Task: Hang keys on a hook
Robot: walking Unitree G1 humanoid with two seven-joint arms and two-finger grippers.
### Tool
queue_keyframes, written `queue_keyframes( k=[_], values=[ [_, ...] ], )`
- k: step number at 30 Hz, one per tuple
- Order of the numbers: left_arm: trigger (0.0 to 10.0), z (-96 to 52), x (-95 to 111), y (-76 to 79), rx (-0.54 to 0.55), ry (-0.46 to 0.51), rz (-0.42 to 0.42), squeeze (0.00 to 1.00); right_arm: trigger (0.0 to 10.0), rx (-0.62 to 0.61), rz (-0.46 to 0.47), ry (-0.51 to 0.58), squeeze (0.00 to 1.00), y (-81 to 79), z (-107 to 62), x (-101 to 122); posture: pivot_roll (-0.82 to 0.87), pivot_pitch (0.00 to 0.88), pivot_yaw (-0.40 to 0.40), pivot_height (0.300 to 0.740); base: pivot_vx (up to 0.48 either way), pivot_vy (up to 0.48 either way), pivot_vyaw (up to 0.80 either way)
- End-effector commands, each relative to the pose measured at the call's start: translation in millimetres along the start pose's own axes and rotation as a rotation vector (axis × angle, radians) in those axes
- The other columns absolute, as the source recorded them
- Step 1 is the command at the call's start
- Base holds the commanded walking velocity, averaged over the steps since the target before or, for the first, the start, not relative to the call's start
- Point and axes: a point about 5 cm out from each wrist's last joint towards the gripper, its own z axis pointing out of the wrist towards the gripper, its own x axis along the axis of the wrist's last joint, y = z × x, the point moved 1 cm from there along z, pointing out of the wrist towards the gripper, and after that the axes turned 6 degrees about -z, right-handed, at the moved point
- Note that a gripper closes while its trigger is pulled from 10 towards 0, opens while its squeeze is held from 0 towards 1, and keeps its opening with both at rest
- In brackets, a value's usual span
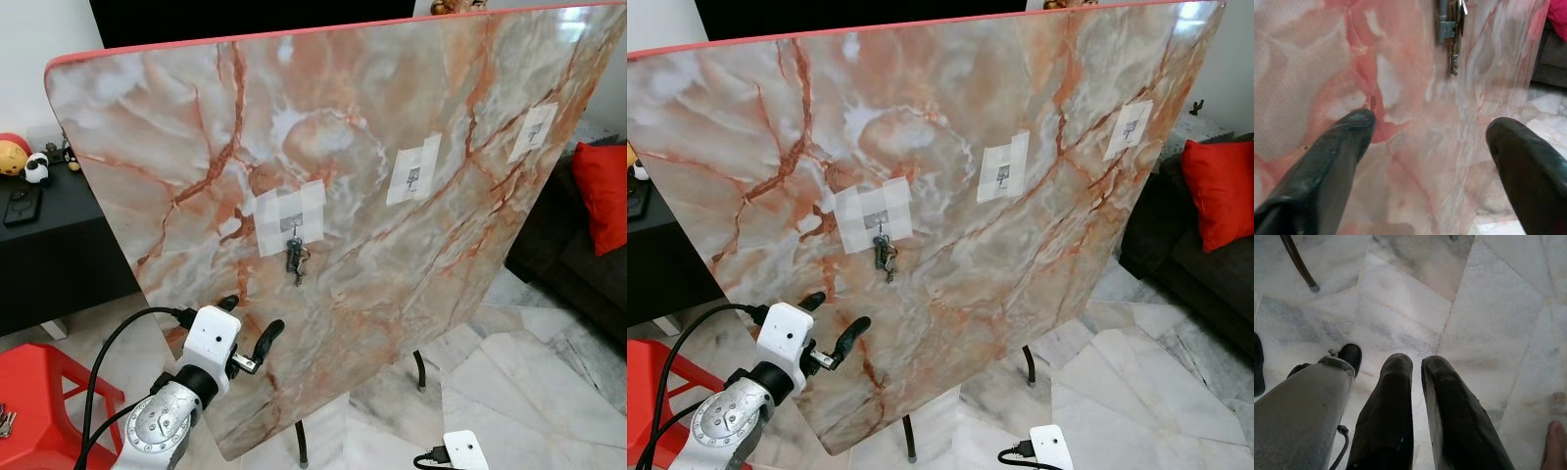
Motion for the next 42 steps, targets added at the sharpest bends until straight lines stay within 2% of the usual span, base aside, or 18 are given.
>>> queue_keyframes(
  k=[1, 19, 21, 22, 23, 31, 33, 35, 37, 38, 41, 42],
  values=[
    [10.0, -1.1, 0, -6.2, 0.024, -0.008, 0.003, 1.0, 10.0, -0.005, 0.004, 0.002, 0.0, 2.4, -0.2, 0, 0.08, 0.0, -0.091, 0.74, 0.0, 0.0, 0.0],
    [10.0, -1.1, 0, -6.2, 0.024, -0.008, 0.003, 1.0, 10.0, -0.005, 0.004, 0.002, 0.0, 2.4, -0.2, 0, 0.08, 0.0, -0.091, 0.74, 0.0, 0.0, 0.0],
    [10.0, -6.0, -3, -6.6, 0.002, -0.027, 0.004, 1.0, 10.0, -0.005, 0.004, 0.001, 0.0, 2.3, -0.2, 0, 0.08, 0.0, -0.091, 0.74, 0.0, 0.0, 0.0],
    [10.0, -74.9, -74, 2.2, -0.407, -0.477, -0.105, 0.0, 10.0, -0.003, 0.006, 0.0, 0.0, 2.3, -0.4, -1, 0.09, 0.0, -0.084, 0.74, 0.0, 0.0, 0.0],
    [10.0, -112.5, -95, 5.6, -0.571, -0.659, -0.203, 0.0, 10.0, -0.002, 0.006, -0.001, 0.0, 2.2, -0.4, -2, 0.09, 0.0, -0.084, 0.74, 0.0, 0.0, 0.0],
    [10.0, -114.8, -96, 6.1, -0.6, -0.68, -0.205, 0.0, 10.0, -0.002, 0.01, -0.001, 0.0, 2.1, -0.5, -2, 0.08, 0.0, -0.082, 0.74, 0.0, 0.0, 0.0],
    [10.0, -111.4, -98, -0.9, -0.556, -0.686, -0.169, 0.0, 10.0, -0.002, 0.01, 0.0, 0.0, 2.1, -0.5, -2, 0.08, 0.0, -0.082, 0.74, 0.0, 0.0, 0.0],
    [10.0, -111.2, -99, -2.7, -0.549, -0.692, -0.166, 0.0, 10.0, -0.002, 0.01, 0.0, 0.0, 2.1, -0.4, -2, 0.08, 0.0, -0.082, 0.74, 0.0, 0.0, 0.0],
    [10.0, -104.6, -112, -23.6, -0.41, -0.719, -0.071, 0.0, 10.0, -0.001, 0.009, 0.001, 0.0, 1.9, -0.4, -1, 0.08, 0.0, -0.083, 0.74, 0.0, 0.0, 0.0],
    [10.0, -102.0, -126, -40.9, -0.275, -0.759, -0.015, 0.0, 10.0, -0.001, 0.009, 0.001, 0.0, 1.9, -0.4, -1, 0.09, 0.0, -0.085, 0.74, 0.0, 0.0, 0.0],
    [10.0, -101.6, -134, -48.3, -0.204, -0.777, -0.017, 0.0, 10.0, -0.002, 0.01, 0.002, 0.0, 1.9, -0.3, -1, 0.09, 0.0, -0.087, 0.74, 0.0, 0.0, 0.0],
    [10.0, -102.3, -144, -50.6, -0.153, -0.802, -0.032, 0.0, 10.0, -0.002, 0.01, 0.002, 0.0, 1.8, -0.3, -1, 0.09, 0.0, -0.089, 0.74, 0.0, 0.0, 0.0]
  ],
)
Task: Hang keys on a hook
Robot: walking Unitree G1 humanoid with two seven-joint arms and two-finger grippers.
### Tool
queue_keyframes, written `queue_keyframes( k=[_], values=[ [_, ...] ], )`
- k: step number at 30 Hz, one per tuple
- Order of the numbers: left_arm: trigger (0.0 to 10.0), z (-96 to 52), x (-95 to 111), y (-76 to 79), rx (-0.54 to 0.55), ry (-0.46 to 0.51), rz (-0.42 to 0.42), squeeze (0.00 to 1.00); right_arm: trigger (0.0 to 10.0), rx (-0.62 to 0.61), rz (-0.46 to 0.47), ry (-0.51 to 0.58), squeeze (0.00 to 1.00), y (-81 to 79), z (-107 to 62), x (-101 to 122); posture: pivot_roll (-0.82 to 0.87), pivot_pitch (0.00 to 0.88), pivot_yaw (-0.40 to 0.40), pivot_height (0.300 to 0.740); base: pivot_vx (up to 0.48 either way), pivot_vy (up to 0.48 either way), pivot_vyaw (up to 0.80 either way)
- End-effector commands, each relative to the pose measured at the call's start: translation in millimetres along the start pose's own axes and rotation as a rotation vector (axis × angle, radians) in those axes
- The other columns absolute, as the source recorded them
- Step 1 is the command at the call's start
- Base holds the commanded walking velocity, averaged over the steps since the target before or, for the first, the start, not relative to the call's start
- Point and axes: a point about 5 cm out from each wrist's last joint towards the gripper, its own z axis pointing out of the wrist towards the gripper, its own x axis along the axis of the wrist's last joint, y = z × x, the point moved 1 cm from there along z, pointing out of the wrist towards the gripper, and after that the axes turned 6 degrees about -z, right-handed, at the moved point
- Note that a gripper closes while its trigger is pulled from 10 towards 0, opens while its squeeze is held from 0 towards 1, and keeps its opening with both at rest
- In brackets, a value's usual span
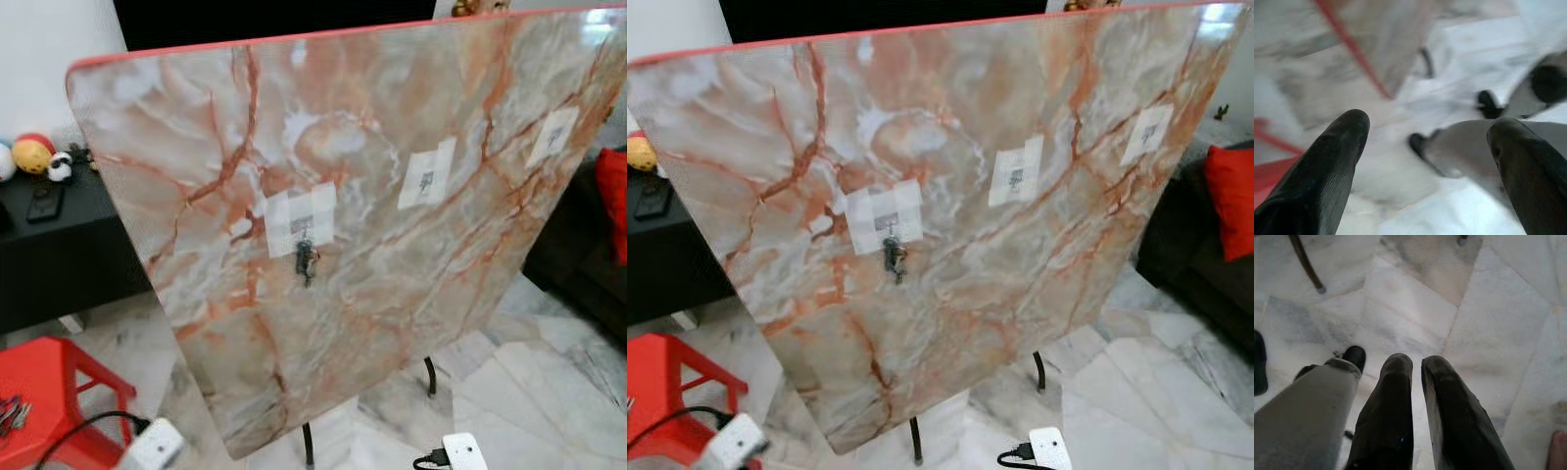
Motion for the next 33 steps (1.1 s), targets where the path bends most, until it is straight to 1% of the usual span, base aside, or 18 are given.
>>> queue_keyframes(
  k=[1, 2, 4, 5, 6, 7, 9, 10, 11, 12, 13, 18, 19, 22, 23, 27, 31, 33],
  values=[
    [10.0, 5.0, -14, 0.3, 0.036, -0.04, -0.033, 0.0, 10.0, -0.004, 0.007, 0.009, 0.0, 1.1, 0.2, 4, 0.09, 0.0, -0.091, 0.74, 0.0, 0.0, 0.0],
    [10.0, 9.6, -19, -1.9, 0.077, -0.064, -0.028, 0.0, 10.0, -0.004, 0.006, 0.009, 0.0, 1.0, 0.2, 4, 0.09, 0.0, -0.091, 0.74, 0.0, 0.0, 0.0],
    [10.0, 21.1, -29, -3.7, 0.152, -0.096, -0.078, 0.0, 10.0, -0.001, 0.005, 0.009, 0.0, 0.5, 0.3, 4, 0.09, 0.0, -0.09, 0.74, 0.0, 0.0, 0.0],
    [10.0, 28.6, -31, -2.5, 0.186, -0.091, -0.116, 0.0, 10.0, -0.001, 0.008, 0.01, 0.0, 0.2, 0.3, 4, 0.09, 0.0, -0.089, 0.74, 0.0, 0.0, 0.0],
    [10.0, 28.6, -31, -2.5, 0.186, -0.091, -0.116, 0.0, 10.0, -0.001, 0.008, 0.01, 0.0, 0.2, 0.3, 4, 0.09, 0.0, -0.089, 0.74, 0.0, 0.0, 0.0],
    [10.0, 37.5, -32, -0.6, 0.228, -0.084, -0.171, 0.0, 10.0, -0.002, 0.009, 0.01, 0.0, 0.0, 0.4, 4, 0.09, 0.0, -0.09, 0.74, 0.0, 0.0, 0.0],
    [10.0, 43.4, -35, -0.4, 0.266, -0.087, -0.215, 0.0, 10.0, -0.002, 0.011, 0.01, 0.0, -0.7, 0.5, 5, 0.08, 0.0, -0.085, 0.74, 0.0, 0.0, 0.0],
    [10.0, 48.9, -37, 1.8, 0.283, -0.086, -0.263, 0.0, 10.0, -0.003, 0.012, 0.011, 0.0, -1.1, 0.6, 5, 0.08, 0.0, -0.084, 0.74, 0.0, 0.0, 0.0],
    [10.0, 48.9, -37, 1.8, 0.283, -0.086, -0.263, 0.0, 10.0, -0.003, 0.012, 0.011, 0.0, -1.1, 0.6, 5, 0.08, 0.0, -0.084, 0.74, 0.0, 0.0, 0.0],
    [10.0, 53.4, -38, 4.3, 0.298, -0.086, -0.313, 0.0, 10.0, -0.004, 0.016, 0.012, 0.0, -1.2, 0.6, 5, 0.08, 0.0, -0.085, 0.74, 0.0, 0.0, 0.0],
    [10.0, 59.0, -39, 8.8, 0.312, -0.101, -0.34, 0.0, 10.0, -0.002, 0.018, 0.012, 0.0, -1.7, 0.7, 5, 0.08, 0.0, -0.084, 0.74, 0.0, 0.0, 0.0],
    [10.0, 70.8, -34, 20.3, 0.278, -0.119, -0.332, 0.0, 10.0, 0.0, 0.04, 0.017, 0.0, -3.6, 0.9, 6, 0.06, 0.0, -0.074, 0.74, 0.0, 0.0, 0.0],
    [10.0, 74.0, -34, 23.6, 0.272, -0.13, -0.354, 0.0, 10.0, -0.002, 0.049, 0.018, 0.0, -4.1, 0.9, 6, 0.06, 0.0, -0.071, 0.74, 0.0, 0.0, 0.0],
    [10.0, 75.8, -35, 24.9, 0.286, -0.136, -0.392, 0.0, 10.0, -0.003, 0.061, 0.019, 0.0, -5.1, 1.0, 5, 0.06, 0.0, -0.067, 0.74, 0.0, 0.0, 0.0],
    [10.0, 74.2, -40, 24.5, 0.3, -0.156, -0.411, 0.0, 10.0, -0.001, 0.078, 0.021, 0.0, -6.2, 1.1, 5, 0.05, 0.0, -0.064, 0.74, 0.0, 0.0, 0.0],
    [10.0, 69.4, -50, 23.1, 0.308, -0.184, -0.416, 0.0, 10.0, 0.008, 0.099, 0.023, 0.0, -9.7, 1.2, 3, 0.04, 0.0, -0.048, 0.74, 0.0, 0.0, 0.0],
    [10.0, 51.9, -74, 15.0, 0.335, -0.214, -0.435, 0.0, 10.0, 0.016, 0.141, 0.026, 0.0, -15.3, 1.4, 1, 0.02, 0.0, -0.026, 0.74, 0.0, 0.0, 0.0],
    [10.0, 48.7, -78, 13.6, 0.341, -0.22, -0.438, 0.0, 10.0, 0.016, 0.143, 0.026, 0.0, -16.0, 1.5, 1, 0.02, 0.0, -0.026, 0.74, 0.0, 0.0, 0.0]
  ],
)
